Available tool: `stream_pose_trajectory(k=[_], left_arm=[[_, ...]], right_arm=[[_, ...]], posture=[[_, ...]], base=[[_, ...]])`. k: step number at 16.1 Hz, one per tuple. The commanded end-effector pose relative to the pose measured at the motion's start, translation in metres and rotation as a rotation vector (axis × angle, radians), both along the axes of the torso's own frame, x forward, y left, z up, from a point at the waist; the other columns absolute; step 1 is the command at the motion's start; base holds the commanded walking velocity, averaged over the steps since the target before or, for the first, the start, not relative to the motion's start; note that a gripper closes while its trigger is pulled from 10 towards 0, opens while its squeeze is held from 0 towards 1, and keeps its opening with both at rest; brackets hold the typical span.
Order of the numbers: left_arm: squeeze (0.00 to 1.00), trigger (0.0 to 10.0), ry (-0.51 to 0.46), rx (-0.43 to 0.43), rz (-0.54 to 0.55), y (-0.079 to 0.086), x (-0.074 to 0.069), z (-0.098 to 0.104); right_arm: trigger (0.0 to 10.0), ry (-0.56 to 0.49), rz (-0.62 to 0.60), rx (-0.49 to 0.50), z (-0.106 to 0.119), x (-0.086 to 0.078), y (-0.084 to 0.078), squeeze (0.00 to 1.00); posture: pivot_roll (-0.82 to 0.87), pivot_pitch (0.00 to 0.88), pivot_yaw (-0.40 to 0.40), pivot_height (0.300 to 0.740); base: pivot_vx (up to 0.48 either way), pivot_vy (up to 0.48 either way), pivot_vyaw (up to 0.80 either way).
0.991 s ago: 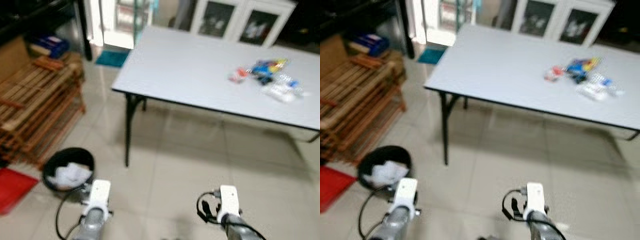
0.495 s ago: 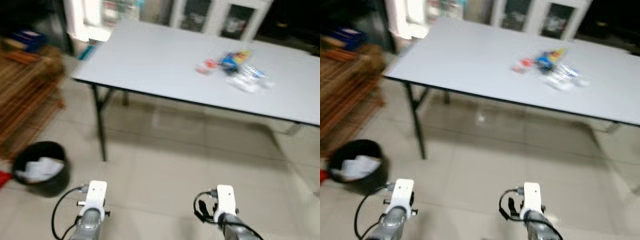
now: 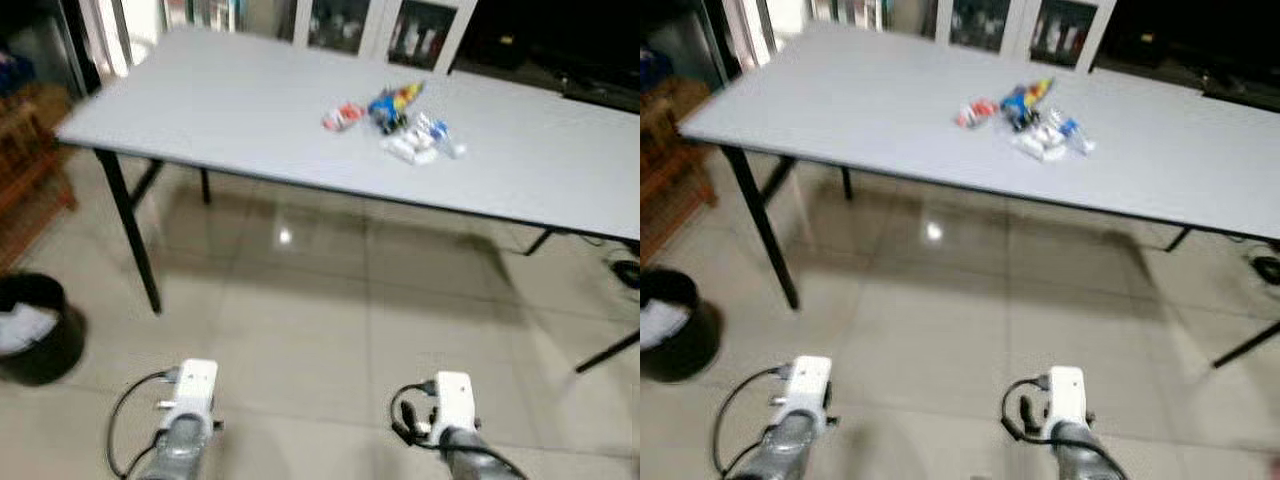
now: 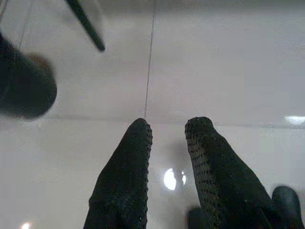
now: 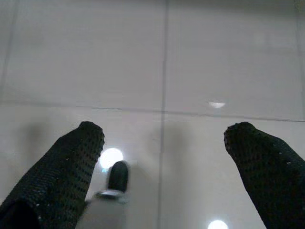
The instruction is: Picking trash to rubbish bin
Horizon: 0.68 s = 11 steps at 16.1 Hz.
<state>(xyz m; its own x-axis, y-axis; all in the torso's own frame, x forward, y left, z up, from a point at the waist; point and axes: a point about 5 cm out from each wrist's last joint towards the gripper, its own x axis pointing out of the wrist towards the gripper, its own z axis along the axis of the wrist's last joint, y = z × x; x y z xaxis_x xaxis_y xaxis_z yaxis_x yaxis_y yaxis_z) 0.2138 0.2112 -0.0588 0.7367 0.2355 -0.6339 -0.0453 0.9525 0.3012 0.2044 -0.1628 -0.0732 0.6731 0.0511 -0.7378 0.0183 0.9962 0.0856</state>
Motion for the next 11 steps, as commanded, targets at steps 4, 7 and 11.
stream_pose_trajectory(k=[4,7,11], left_arm=[[0.0,10.0,0.002,0.005,-0.009,-0.0022,0.0004,-0.0002],[0.0,10.0,0.002,0.007,-0.016,-0.0023,0.0009,0.0],[0.0,10.0,-0.007,0.009,-0.032,-0.0038,0.0059,0.0027]], right_arm=[[10.0,-0.004,0.006,-0.011,0.0008,0.0009,-0.0035,0.0],[10.0,-0.003,0.007,-0.009,0.0005,0.0005,-0.0027,0.0],[10.0,-0.026,0.012,-0.012,0.0036,0.0055,-0.0017,0.0]], posture=[[-0.06,0.052,-0.115,0.74],[-0.06,0.049,-0.112,0.74],[-0.06,0.037,-0.107,0.74]], base=[[0.0,-0.48,0.0],[0.0,-0.48,0.0],[0.0,-0.222,0.0]])
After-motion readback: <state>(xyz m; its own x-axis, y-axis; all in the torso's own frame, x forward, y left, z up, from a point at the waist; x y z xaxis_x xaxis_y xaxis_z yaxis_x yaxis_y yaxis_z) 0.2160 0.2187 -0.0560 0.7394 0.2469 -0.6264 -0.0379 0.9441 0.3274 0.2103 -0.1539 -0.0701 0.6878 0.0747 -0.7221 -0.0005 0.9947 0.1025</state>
